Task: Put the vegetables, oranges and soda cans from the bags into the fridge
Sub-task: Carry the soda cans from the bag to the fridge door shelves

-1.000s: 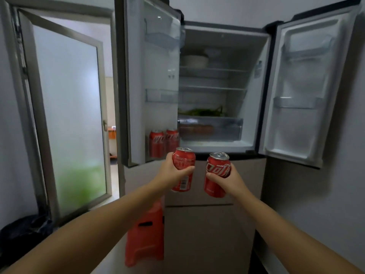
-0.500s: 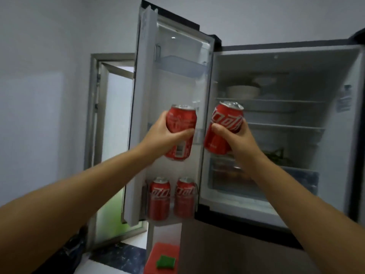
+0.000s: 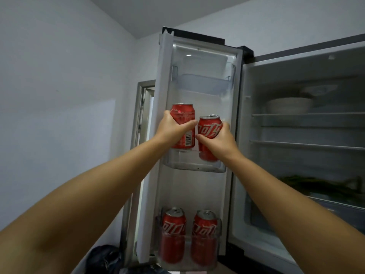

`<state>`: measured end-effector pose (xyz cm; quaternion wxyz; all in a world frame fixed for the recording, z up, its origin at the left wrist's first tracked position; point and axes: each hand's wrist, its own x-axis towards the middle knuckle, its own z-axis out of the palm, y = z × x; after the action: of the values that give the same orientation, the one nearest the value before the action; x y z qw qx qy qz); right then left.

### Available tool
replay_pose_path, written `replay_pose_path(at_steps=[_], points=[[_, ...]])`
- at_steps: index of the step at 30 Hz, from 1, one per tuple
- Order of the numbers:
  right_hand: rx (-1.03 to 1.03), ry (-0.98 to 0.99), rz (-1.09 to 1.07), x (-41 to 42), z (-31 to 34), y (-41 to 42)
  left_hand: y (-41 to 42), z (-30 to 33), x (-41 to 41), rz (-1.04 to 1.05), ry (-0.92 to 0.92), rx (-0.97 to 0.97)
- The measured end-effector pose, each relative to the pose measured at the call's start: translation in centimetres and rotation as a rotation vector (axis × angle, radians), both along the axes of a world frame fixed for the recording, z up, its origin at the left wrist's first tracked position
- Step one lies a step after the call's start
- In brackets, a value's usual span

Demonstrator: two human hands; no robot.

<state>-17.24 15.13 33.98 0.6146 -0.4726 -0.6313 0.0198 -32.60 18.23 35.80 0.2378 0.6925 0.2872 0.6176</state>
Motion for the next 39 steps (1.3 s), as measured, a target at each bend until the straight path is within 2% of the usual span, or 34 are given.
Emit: replay_pose_path(at_steps=[6,17,24,29,33,35,39], points=[[-0.026,-0.012,-0.087,0.5,-1.1,0.1,0.5,-2.0,0.8,0.067,0.125,-0.04],[0.015,-0.035,-0.188,-0.3,-3.3,-0.3,1.0,-4.3,1.0,0.11,0.162,0.041],[-0.063,0.064,-0.093,-0.5,-4.5,-3.0,0.2,-6.2,0.8,0.144,0.143,0.115],[-0.123,0.065,-0.1,-0.7,-4.6,-5.7,-2.6,-8.6,-0.7,0.188,0.235,0.122],[-0.034,0.046,-0.154,-2.0,-5.8,-8.6,-6.4,-10.2,-2.7,0.267,0.231,0.089],[-0.004,-0.006,-0.113,-2.9,-7.4,-9.9,-8.8,-11.5,-3.4,0.318,0.235,0.042],[-0.143,-0.136,-0.007,-5.3,-12.5,-11.6,-13.2,-15.7,-5.6,0.343,0.255,-0.083]])
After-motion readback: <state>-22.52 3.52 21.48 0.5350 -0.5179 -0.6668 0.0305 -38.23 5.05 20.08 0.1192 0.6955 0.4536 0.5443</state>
